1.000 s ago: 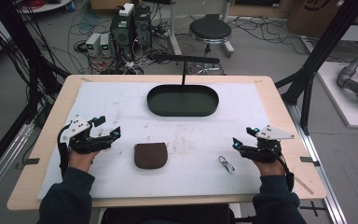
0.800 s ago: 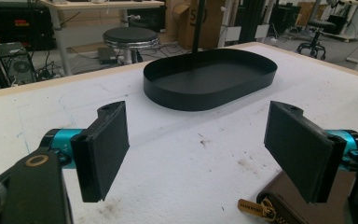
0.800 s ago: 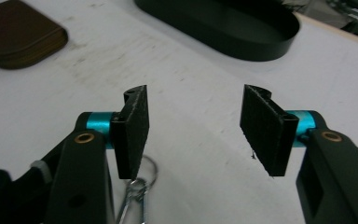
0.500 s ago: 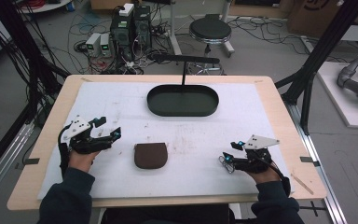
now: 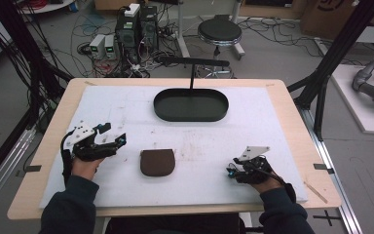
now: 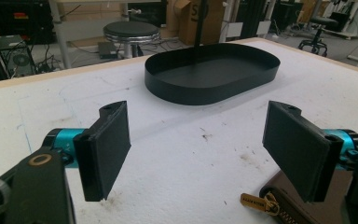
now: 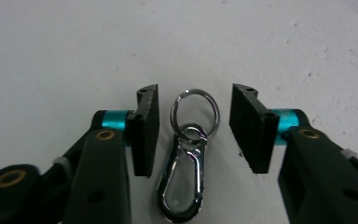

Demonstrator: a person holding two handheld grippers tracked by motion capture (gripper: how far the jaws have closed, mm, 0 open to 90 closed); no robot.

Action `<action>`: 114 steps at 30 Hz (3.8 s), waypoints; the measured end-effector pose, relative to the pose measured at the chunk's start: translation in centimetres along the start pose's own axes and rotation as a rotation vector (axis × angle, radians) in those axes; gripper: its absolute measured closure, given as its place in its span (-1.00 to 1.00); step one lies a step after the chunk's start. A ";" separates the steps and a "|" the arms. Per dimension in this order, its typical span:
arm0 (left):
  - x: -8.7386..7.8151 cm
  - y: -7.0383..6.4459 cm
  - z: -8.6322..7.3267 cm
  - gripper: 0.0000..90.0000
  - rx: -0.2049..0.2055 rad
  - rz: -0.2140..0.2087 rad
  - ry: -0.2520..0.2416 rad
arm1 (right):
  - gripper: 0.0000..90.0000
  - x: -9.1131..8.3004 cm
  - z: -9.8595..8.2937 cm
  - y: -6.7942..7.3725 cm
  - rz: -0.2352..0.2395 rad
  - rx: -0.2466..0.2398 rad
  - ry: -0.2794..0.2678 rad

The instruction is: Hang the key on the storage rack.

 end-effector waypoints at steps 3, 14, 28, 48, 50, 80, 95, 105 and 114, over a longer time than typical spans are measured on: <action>0.0 0.0 0.0 -0.49 -0.003 0.000 -0.004 | 0.41 -0.1 -0.1 -0.3 -0.013 0.003 0.003; -0.1 0.1 0.0 -0.48 -0.008 0.005 -0.004 | 0.59 -1.2 -0.7 -1.7 -0.027 0.076 0.000; -0.2 0.3 -0.1 -0.48 -0.010 0.010 -0.002 | 0.96 -1.3 -1.3 -2.0 -0.017 0.084 0.050; -0.4 0.2 -0.3 -0.48 0.046 0.017 -0.006 | 1.00 -1.8 1.9 -3.0 -0.014 0.124 -0.078; -0.5 0.3 -0.3 -0.48 0.038 0.018 -0.002 | 1.00 -1.8 2.7 -3.3 -0.002 0.141 -0.105; -1.1 0.8 -0.6 -0.44 0.007 0.016 0.005 | 1.00 0.8 17.4 -11.6 -0.067 0.171 -0.315; -0.8 1.0 -0.8 -0.43 -0.009 0.009 0.010 | 1.00 2.0 20.7 -16.2 -0.109 0.252 -0.405; -0.7 0.9 -0.8 -0.43 -0.011 0.003 0.013 | 1.00 3.7 19.9 -18.5 -0.116 0.367 -0.451; -0.7 1.1 -0.9 -0.43 -0.015 0.007 0.016 | 0.93 5.2 19.9 -19.3 -0.200 0.390 -0.480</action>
Point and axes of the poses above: each handheld gripper's, and its own axes: x roughly forward along the jaws, z roughly out of its top, y roughly to its left, the point moved 5 cm from there along x, roughly forward along the jaws, and after that the axes turned 4 degrees about -z, right-handed, at the moved point
